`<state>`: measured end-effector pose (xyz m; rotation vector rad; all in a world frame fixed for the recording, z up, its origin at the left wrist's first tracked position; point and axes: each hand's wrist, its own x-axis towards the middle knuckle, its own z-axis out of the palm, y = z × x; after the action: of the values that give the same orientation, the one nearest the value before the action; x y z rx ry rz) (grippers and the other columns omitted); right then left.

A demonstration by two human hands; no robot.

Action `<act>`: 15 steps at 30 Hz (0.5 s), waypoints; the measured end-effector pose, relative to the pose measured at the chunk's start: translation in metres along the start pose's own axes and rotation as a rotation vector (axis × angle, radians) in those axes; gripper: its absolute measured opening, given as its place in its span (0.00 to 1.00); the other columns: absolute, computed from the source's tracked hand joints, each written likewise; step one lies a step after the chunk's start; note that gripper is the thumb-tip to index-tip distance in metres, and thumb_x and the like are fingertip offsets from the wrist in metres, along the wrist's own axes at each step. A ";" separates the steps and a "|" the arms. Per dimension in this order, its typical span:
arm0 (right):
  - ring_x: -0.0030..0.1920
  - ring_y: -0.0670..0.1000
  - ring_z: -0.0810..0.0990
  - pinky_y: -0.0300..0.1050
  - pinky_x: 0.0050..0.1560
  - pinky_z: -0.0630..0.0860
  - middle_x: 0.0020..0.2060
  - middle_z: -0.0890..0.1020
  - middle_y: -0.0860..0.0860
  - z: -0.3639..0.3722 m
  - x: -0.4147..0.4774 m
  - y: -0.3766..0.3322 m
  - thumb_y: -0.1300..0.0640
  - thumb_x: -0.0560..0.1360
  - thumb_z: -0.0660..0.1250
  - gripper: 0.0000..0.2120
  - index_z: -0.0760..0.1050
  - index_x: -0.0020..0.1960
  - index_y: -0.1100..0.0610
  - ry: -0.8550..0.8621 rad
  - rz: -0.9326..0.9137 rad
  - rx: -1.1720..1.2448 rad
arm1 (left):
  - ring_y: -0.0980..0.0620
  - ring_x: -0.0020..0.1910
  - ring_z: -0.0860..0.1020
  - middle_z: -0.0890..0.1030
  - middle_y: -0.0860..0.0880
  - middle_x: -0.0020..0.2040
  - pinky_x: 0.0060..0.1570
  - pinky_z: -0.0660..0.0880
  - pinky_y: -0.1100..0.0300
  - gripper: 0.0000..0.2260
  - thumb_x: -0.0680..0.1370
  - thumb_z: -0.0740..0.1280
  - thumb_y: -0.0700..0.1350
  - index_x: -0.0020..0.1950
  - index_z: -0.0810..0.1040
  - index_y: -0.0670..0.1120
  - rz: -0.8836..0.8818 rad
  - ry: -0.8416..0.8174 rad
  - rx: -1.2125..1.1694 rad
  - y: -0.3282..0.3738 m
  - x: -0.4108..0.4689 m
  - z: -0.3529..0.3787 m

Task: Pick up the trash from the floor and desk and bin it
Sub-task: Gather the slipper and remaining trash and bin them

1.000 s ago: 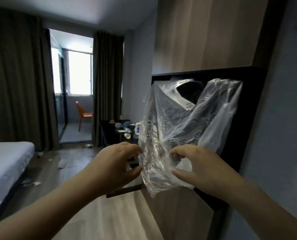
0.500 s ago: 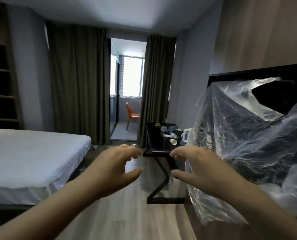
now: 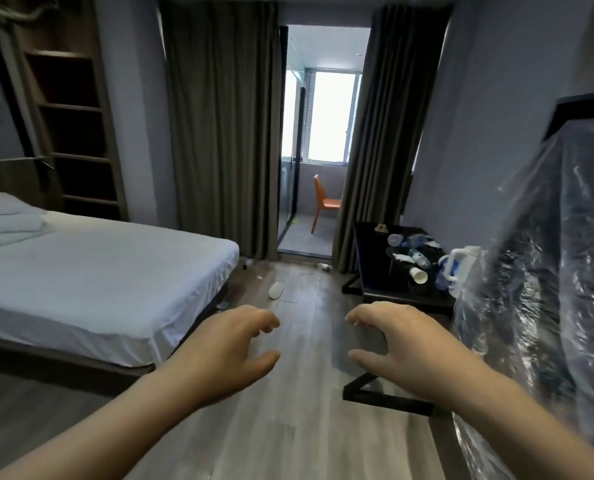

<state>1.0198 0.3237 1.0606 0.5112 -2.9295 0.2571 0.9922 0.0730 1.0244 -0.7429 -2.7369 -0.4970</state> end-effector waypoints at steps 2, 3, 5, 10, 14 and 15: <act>0.60 0.41 0.73 0.41 0.60 0.72 0.57 0.75 0.38 0.014 0.032 0.007 0.43 0.73 0.66 0.21 0.70 0.65 0.43 -0.018 -0.011 0.004 | 0.63 0.50 0.75 0.77 0.60 0.55 0.52 0.74 0.65 0.19 0.73 0.64 0.60 0.61 0.75 0.56 -0.029 -0.016 -0.004 -0.026 0.017 0.010; 0.60 0.41 0.73 0.40 0.60 0.72 0.57 0.75 0.38 0.021 0.050 0.009 0.42 0.73 0.66 0.21 0.70 0.65 0.43 -0.024 -0.015 0.006 | 0.64 0.50 0.75 0.77 0.60 0.55 0.51 0.73 0.66 0.18 0.73 0.65 0.60 0.61 0.75 0.56 -0.037 -0.024 -0.006 -0.039 0.027 0.015; 0.60 0.42 0.73 0.40 0.60 0.71 0.58 0.75 0.39 0.035 0.086 0.012 0.42 0.73 0.66 0.21 0.70 0.65 0.43 -0.031 -0.029 0.007 | 0.64 0.50 0.74 0.77 0.60 0.54 0.51 0.72 0.67 0.21 0.71 0.61 0.63 0.61 0.74 0.56 -0.055 -0.041 -0.009 -0.069 0.047 0.024; 0.60 0.41 0.72 0.38 0.60 0.71 0.59 0.75 0.39 0.068 0.188 0.010 0.43 0.73 0.66 0.21 0.70 0.66 0.43 -0.063 -0.036 0.020 | 0.63 0.50 0.75 0.77 0.60 0.54 0.51 0.72 0.66 0.24 0.69 0.57 0.64 0.60 0.74 0.56 -0.101 -0.061 -0.029 -0.153 0.100 0.039; 0.60 0.40 0.72 0.37 0.58 0.70 0.58 0.74 0.38 0.094 0.262 0.006 0.43 0.74 0.65 0.21 0.70 0.65 0.42 -0.105 -0.015 0.029 | 0.62 0.52 0.75 0.77 0.59 0.55 0.51 0.73 0.65 0.18 0.73 0.64 0.60 0.61 0.74 0.55 -0.122 -0.090 -0.035 -0.219 0.141 0.046; 0.60 0.40 0.73 0.37 0.58 0.70 0.58 0.75 0.38 0.101 0.279 0.006 0.43 0.74 0.65 0.21 0.70 0.65 0.42 -0.113 -0.007 0.031 | 0.62 0.52 0.75 0.77 0.59 0.56 0.52 0.73 0.65 0.18 0.74 0.65 0.58 0.62 0.74 0.55 -0.122 -0.099 -0.041 -0.234 0.152 0.049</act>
<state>0.7453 0.2204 1.0120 0.5581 -3.0365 0.2819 0.7346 -0.0310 0.9709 -0.6279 -2.8852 -0.5574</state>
